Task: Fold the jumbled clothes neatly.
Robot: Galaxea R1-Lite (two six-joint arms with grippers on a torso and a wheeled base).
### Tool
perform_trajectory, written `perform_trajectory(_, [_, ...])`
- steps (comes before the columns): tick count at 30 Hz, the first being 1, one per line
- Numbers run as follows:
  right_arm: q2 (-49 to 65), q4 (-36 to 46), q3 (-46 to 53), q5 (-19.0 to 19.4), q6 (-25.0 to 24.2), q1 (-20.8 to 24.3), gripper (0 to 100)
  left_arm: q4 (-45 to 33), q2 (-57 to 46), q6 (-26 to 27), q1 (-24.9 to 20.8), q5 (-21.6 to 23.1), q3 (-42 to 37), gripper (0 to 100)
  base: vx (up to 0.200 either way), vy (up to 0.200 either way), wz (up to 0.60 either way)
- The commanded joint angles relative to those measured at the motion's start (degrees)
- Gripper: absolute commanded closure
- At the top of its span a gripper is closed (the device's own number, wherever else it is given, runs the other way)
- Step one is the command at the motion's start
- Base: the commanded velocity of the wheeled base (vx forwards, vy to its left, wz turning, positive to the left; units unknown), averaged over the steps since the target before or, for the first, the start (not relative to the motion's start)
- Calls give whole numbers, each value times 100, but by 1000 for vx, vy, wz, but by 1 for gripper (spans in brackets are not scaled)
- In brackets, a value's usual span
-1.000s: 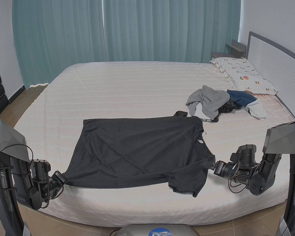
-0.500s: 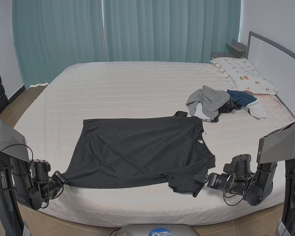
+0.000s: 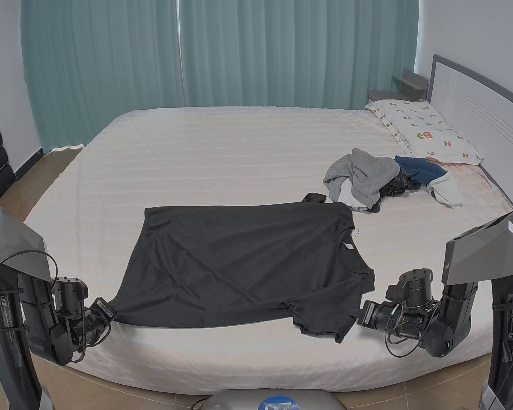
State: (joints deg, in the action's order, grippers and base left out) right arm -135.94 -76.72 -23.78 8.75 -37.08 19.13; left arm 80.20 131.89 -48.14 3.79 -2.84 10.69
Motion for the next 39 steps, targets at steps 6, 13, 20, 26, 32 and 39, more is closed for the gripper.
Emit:
perform_trajectory(6, [375,16,454,12,8,-85,100,4,-32,6,-1,-6,-41,100,0,0,0])
perform_trajectory(13, [287,16,383,4,17,-102,100,4,-49,6,-1,-6,-58,100,0,0,0])
perform_trajectory(20, [-73,122,-118,-111,17,-5,0,4,-32,6,-1,-6,-50,100,0,0,0])
perform_trajectory(26, [-117,500,-522,-322,26,-32,0,4,3,6,-1,-6,-23,100,0,0,0])
perform_trajectory(32, [-214,526,-680,-322,26,12,0,4,3,6,-1,-6,-32,100,0,0,0])
perform_trajectory(39, [-38,508,-434,-330,17,-93,100,4,-14,6,-1,-6,-41,100,0,0,0])
